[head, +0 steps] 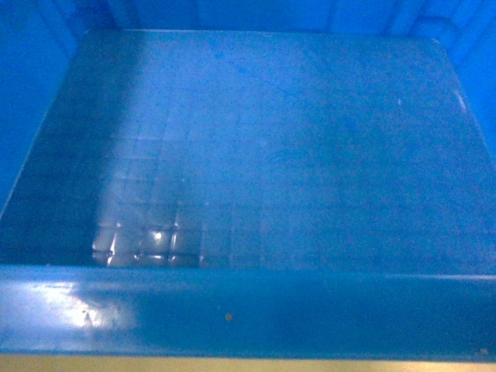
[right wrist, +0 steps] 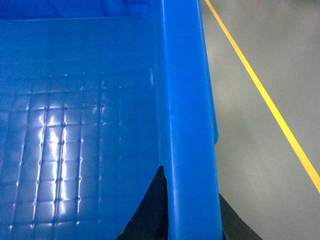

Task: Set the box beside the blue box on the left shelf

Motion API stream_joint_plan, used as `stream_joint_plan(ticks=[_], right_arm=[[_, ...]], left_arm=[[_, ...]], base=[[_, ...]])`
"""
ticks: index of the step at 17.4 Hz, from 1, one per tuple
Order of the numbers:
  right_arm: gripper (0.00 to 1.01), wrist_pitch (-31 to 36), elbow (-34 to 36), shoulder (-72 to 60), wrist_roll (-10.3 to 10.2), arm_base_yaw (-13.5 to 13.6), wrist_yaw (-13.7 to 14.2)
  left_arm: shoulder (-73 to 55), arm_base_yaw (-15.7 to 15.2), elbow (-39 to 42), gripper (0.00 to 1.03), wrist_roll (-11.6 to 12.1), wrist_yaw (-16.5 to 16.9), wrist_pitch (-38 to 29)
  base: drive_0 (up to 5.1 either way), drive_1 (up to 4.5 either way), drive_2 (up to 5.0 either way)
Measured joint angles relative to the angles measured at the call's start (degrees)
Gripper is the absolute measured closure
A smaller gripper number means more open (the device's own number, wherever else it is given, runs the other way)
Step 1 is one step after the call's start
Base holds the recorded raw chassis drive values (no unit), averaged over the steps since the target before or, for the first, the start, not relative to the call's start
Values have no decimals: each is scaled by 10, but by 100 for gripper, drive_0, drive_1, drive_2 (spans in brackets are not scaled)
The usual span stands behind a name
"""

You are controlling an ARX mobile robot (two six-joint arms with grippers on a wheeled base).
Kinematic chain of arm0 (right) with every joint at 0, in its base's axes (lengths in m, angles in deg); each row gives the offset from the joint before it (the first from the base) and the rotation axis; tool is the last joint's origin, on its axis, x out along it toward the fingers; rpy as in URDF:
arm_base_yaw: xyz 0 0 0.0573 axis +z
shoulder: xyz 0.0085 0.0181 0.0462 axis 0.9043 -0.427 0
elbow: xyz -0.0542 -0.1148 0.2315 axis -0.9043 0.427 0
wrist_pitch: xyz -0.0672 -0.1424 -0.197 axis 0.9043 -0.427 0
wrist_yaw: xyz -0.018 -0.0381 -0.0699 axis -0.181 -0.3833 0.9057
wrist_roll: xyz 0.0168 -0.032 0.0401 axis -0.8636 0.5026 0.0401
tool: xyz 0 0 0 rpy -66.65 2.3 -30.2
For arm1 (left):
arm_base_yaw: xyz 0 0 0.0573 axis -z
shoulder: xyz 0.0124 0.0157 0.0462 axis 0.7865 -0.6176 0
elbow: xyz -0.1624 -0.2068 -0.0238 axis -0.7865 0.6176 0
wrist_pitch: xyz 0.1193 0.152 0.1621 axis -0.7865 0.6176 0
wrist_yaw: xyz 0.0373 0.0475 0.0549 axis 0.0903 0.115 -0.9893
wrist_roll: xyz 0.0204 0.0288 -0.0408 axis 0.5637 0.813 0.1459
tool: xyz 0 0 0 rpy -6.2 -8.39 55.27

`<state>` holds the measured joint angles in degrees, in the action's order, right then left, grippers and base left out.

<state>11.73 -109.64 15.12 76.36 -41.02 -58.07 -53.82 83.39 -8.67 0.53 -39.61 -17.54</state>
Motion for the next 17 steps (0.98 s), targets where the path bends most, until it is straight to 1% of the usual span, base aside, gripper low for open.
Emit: stream_joint_plan(ticks=[17], right_arm=[[92, -1, 0, 2, 0, 0, 0]], left_arm=[[0, 0, 0, 70, 0, 0, -1]], base=[[-493, 148, 329]])
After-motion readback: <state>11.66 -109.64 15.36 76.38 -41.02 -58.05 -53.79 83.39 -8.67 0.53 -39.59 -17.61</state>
